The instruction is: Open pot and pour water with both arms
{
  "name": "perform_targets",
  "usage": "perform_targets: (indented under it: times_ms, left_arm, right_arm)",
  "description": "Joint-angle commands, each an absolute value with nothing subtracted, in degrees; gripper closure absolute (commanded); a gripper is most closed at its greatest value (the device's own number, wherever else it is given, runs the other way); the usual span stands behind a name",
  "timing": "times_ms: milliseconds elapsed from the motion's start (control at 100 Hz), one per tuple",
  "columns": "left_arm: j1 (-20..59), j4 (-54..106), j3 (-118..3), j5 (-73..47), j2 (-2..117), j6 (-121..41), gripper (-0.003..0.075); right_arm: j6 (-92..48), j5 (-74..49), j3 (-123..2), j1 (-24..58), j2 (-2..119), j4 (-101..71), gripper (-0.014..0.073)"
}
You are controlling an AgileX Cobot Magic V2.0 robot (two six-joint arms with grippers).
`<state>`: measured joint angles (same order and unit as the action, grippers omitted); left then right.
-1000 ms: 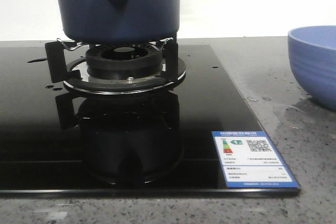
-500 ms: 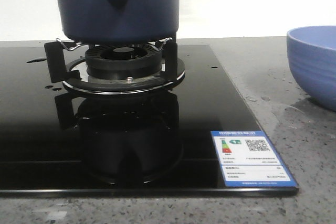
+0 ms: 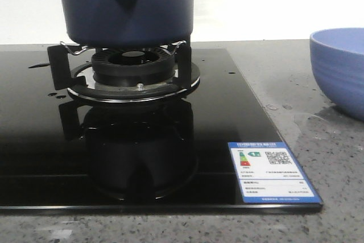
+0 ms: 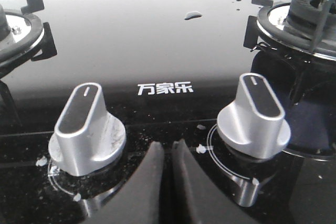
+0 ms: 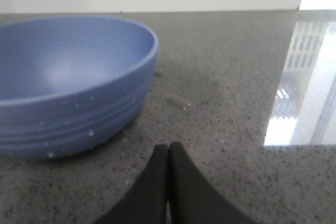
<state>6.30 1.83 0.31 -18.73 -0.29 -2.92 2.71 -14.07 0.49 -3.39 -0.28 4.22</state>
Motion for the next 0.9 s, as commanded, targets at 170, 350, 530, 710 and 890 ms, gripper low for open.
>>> perform_targets:
  times_ms: [170, 350, 530, 710, 890]
  left_arm:
    - [6.19, 2.04, 1.82, -15.81, -1.56, -2.39, 0.0741]
    - [6.19, 2.04, 1.82, -15.81, -1.56, -2.39, 0.0741]
    - [6.19, 2.04, 1.82, -15.81, -1.56, -2.39, 0.0741]
    - [6.19, 2.04, 1.82, -15.81, -1.56, -2.39, 0.0741]
    - [6.19, 2.04, 1.82, -15.81, -1.56, -2.39, 0.0741]
  right_arm:
    - [2.84, -18.19, 1.89, -3.89, -1.62, 4.06, 0.0657]
    - [2.84, -17.81, 1.89, -3.89, -1.62, 4.06, 0.0657]
    - [2.84, -17.79, 1.89, -3.89, -1.62, 4.06, 0.0657]
    - [2.84, -17.79, 1.89, -3.89, -1.62, 4.06, 0.0657]
    - [2.84, -17.79, 1.89, -3.89, -1.62, 4.06, 0.0657]
